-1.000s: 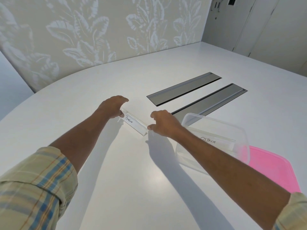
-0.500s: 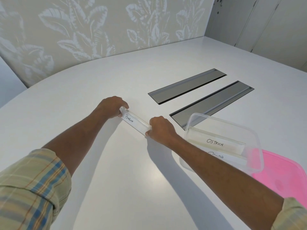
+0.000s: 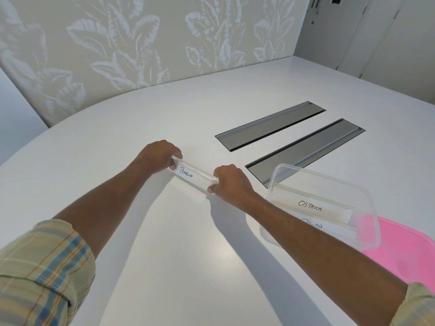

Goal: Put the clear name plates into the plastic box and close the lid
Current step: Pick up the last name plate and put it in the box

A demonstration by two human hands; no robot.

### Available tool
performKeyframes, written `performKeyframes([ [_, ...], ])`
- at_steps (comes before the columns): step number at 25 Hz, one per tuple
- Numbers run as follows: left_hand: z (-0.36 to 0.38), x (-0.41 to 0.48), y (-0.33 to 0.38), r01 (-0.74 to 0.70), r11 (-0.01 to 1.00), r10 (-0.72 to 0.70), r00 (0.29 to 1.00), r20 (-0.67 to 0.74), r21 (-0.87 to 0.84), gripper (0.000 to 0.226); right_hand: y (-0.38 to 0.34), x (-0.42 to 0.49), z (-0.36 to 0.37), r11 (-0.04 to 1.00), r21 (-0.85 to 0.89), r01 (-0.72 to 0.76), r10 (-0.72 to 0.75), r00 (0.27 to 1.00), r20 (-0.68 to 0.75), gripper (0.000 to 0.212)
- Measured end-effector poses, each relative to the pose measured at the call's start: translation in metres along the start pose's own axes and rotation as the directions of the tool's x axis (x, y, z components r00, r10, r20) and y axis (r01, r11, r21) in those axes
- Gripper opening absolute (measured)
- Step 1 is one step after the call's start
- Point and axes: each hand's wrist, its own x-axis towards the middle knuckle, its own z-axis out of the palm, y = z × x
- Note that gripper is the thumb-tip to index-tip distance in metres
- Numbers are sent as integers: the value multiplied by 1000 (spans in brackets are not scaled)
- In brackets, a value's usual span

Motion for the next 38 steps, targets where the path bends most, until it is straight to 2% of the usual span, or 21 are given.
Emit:
performKeyframes([
  [3, -13, -9, 2, 4, 1000, -4, 1000, -17, -28, 44, 1, -2, -20, 1000, 9, 14, -14, 1000, 2, 32],
  [6, -31, -17, 10, -28, 999, 27, 999, -33, -32, 40, 6, -9, -43, 999, 32, 18, -18, 1000, 1, 44],
  [11, -66, -29, 39, -84, 996, 82, 994, -75, -23, 41, 18, -32, -86, 1000, 14, 24, -24, 999, -22, 43],
  [17, -110, -45, 98, -175, 984, 177, 976, -131, 23, 29, 42, -76, -146, 1000, 4, 16, -15, 996, -92, 27],
  [22, -130, -61, 155, -235, 969, 245, 949, -197, 74, 28, 74, -112, -187, 1000, -25, -3, 0, 991, -133, 24],
  [30, -121, -67, 238, -285, 955, 296, 932, -210, 80, 23, 130, -166, -216, 996, -72, -53, 45, 992, -119, 22],
  [32, -112, -66, 256, -311, 948, 318, 924, -212, 66, 20, 143, -176, -219, 993, -80, -88, 79, 991, -105, 32],
  [38, -79, -66, 296, -392, 915, 403, 905, -139, 97, 14, 174, -193, -211, 971, -162, -176, 171, 984, -43, 34],
])
